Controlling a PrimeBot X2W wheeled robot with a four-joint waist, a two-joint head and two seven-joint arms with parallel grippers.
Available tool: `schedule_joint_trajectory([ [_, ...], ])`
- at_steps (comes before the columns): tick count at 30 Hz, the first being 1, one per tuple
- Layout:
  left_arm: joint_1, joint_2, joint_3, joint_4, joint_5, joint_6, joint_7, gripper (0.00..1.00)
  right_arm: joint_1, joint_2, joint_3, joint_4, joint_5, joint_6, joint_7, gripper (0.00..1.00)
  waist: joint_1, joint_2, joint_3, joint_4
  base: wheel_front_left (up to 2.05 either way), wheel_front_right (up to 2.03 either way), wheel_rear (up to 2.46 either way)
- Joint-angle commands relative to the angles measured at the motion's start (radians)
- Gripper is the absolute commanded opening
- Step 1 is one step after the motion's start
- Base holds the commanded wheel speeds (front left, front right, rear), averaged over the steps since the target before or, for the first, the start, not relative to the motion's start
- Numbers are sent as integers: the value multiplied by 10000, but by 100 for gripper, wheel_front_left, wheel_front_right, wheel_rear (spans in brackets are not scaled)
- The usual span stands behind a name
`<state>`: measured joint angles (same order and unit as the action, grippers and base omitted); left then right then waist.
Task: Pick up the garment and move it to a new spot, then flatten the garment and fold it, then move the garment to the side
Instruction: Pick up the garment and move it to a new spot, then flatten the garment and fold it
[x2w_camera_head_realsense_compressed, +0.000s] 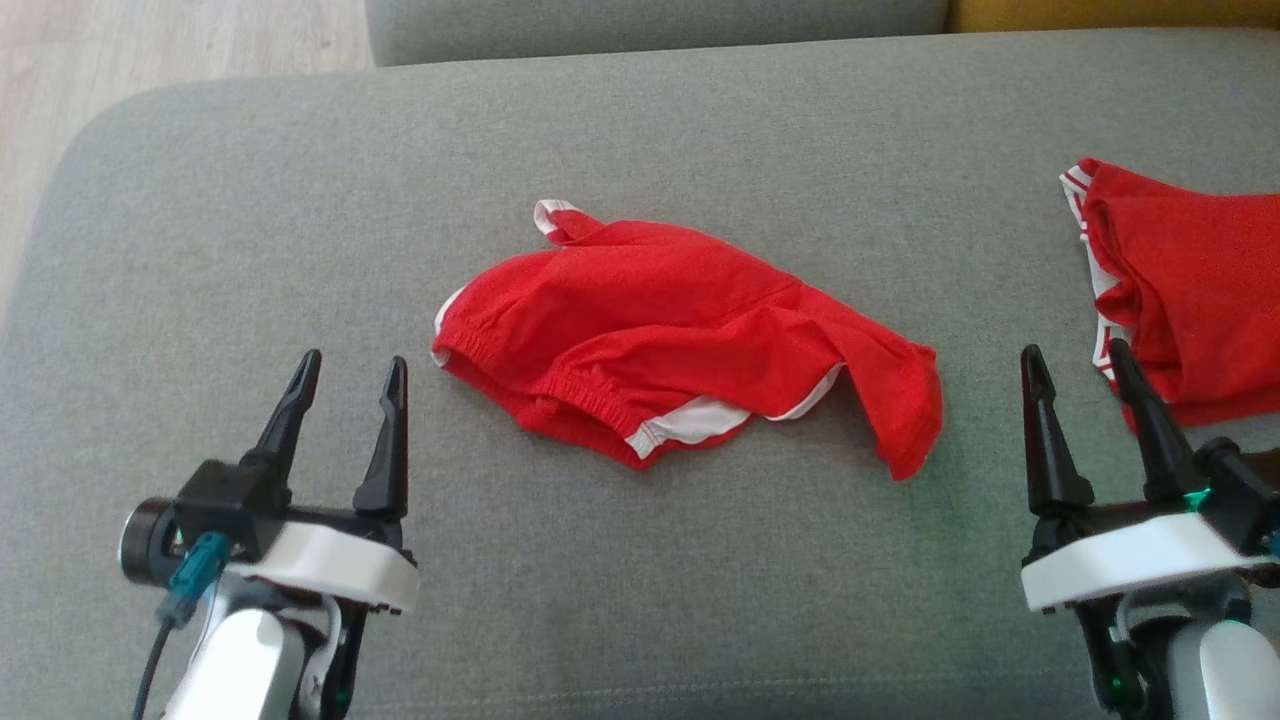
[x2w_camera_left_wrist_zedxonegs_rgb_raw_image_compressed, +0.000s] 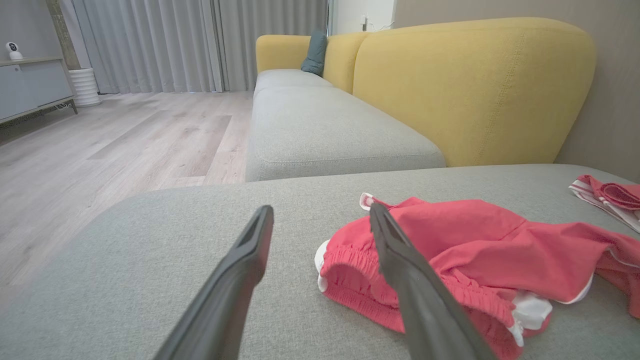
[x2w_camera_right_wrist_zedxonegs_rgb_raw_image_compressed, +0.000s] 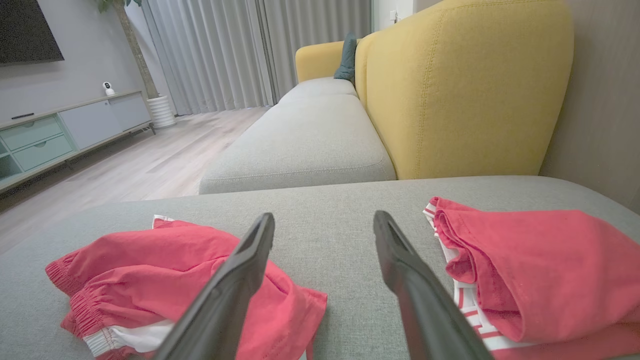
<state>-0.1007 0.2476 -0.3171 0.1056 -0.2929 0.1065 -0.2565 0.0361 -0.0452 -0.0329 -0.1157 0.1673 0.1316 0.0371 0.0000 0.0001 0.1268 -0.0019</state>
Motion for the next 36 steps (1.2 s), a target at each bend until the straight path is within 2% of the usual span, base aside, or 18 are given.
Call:
schedule_joint_trajectory([
  [1,-313,248,329,-251,36,61,-53,100,-94,-51,221,-396,30,-9,6,100,0,-1,10,-3,0,0,0],
  [9,-453,256,254,-327,113,78,-53,100,-4,-51,527,-298,24,-9,175,100,0,-1,196,37,0,0,0],
  [18,-915,175,117,-498,259,74,-52,100,209,-51,1620,610,-296,-9,524,100,0,-1,906,220,0,0,0],
  [29,-1242,26,125,-504,379,-25,-53,100,-208,-51,1491,1356,-585,-9,342,100,0,-1,1358,350,0,0,0],
  [30,-1260,12,134,-509,395,-32,-53,100,-274,-51,1486,1408,-556,-9,309,50,0,-1,1383,352,0,0,0],
  [31,-1275,-3,142,-515,409,-40,-53,100,-350,-51,1500,1437,-509,-9,254,21,0,-1,1407,352,0,0,0],
  [32,-1292,-18,150,-523,425,-49,-53,100,-422,-51,1507,1448,-460,-9,195,0,0,-1,1431,352,0,0,0],
  [36,-1355,-69,177,-516,486,-96,-53,100,-655,-51,1462,1296,-350,-9,-8,0,0,-1,1492,353,0,0,0],
])
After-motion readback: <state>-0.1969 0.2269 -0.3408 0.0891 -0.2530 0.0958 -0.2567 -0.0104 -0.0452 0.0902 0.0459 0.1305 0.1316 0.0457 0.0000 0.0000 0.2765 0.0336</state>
